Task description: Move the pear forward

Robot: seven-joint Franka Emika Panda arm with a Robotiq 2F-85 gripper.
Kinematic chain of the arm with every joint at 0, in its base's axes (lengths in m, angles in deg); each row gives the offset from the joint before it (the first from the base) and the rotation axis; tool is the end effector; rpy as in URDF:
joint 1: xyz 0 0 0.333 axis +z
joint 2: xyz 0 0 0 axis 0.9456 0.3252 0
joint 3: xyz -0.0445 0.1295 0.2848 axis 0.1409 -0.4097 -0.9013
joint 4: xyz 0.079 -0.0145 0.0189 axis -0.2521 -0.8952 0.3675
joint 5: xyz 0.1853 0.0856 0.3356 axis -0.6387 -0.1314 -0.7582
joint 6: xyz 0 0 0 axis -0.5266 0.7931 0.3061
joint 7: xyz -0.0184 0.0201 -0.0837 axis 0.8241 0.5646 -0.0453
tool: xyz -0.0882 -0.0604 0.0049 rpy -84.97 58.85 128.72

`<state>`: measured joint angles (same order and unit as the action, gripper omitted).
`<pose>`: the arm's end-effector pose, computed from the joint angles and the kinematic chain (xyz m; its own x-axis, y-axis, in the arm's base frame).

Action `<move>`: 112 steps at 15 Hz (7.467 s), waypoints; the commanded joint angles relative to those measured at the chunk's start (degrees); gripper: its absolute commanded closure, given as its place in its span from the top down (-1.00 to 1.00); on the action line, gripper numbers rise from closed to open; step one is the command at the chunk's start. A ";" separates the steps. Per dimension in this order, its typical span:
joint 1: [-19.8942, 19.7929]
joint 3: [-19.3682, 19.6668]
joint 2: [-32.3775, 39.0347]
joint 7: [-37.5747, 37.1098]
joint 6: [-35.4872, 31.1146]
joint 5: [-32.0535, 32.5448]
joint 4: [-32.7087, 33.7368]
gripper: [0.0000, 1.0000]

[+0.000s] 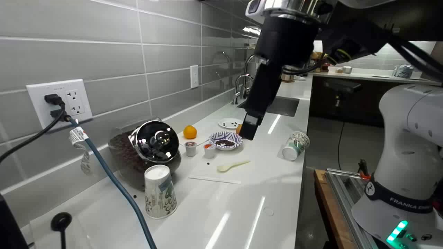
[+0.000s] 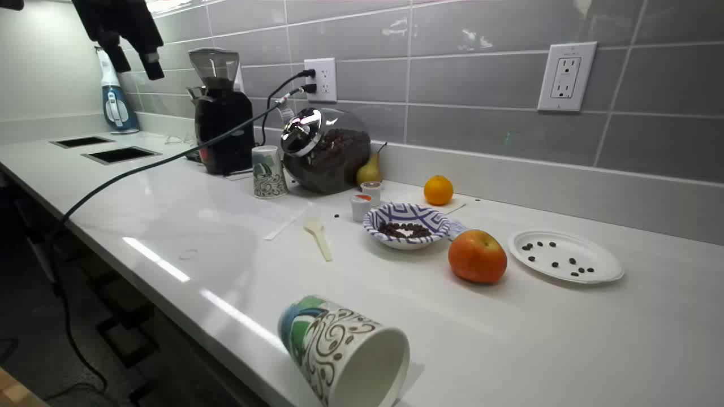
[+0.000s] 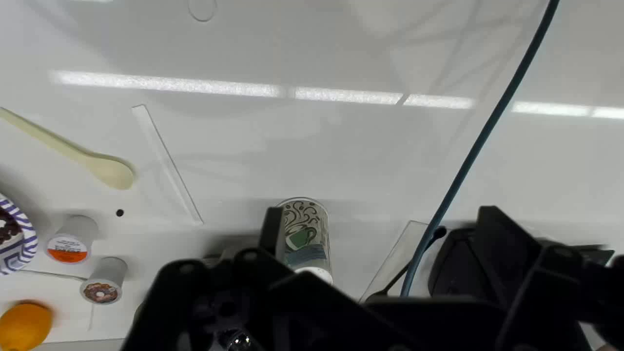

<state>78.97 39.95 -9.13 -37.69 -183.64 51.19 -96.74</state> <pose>0.3495 0.1842 0.4850 0.9633 -0.1126 0.2436 -0.0874 -0.9898 -0.1121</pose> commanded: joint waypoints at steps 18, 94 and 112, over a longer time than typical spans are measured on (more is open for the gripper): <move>1.00 9.39 -3.30 13.19 -0.45 -0.74 -4.20 1.00; -20.33 21.15 64.38 72.17 -7.34 -59.18 49.54 -0.10; -20.98 18.57 72.61 69.76 -8.44 -60.93 56.72 -0.76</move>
<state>58.89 59.66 61.58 32.24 -191.99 -7.55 -42.64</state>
